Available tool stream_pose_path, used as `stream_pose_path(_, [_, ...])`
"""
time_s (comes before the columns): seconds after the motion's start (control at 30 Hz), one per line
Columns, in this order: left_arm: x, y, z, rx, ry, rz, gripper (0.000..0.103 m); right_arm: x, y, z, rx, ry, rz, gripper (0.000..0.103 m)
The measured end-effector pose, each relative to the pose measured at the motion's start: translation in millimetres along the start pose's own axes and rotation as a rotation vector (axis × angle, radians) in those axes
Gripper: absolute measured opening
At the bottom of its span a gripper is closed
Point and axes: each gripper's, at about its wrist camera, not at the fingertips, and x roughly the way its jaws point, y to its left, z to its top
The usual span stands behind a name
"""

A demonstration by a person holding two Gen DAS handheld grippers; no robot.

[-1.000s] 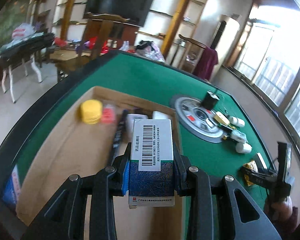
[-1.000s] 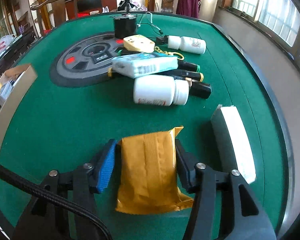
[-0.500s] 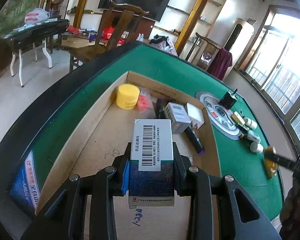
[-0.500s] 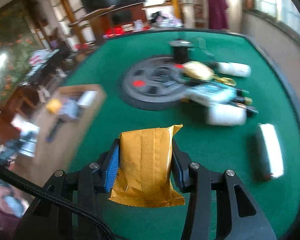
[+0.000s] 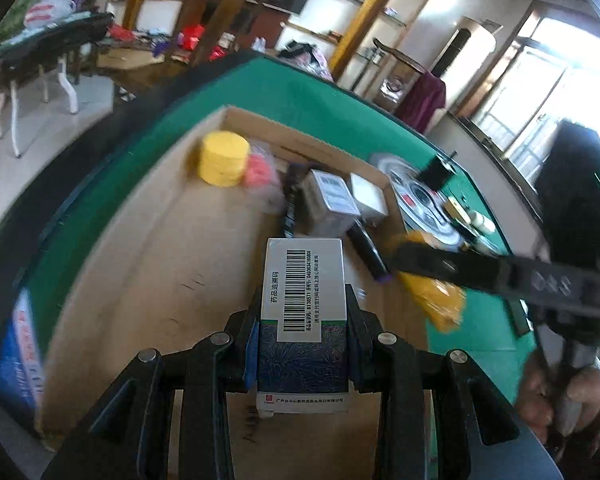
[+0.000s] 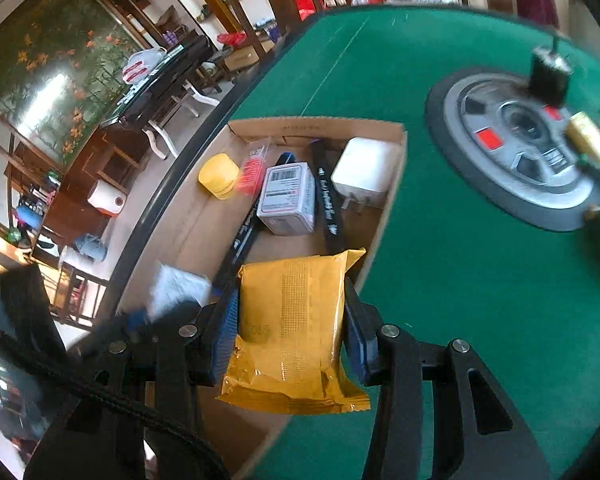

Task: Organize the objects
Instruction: 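Lower the barcode box into the tray and open the left gripper while the right releases the envelope there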

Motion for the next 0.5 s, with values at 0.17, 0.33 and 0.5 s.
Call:
stream_pose_path(0.17, [18,-6,-2,0.015,0.058,0.008,0.029,21,6,13,-0.006,0.022,-0.051,0.044])
stream_pose_path(0.33, [24,-7,4,0.006,0.073,0.039,0.029,31,13,18,-0.036,0.033,-0.089,0.044])
stream_pose_path(0.5, [23,4,8,-0.058,0.056,0.069,0.029,39,18,16,-0.054,0.048,-0.114,0.045])
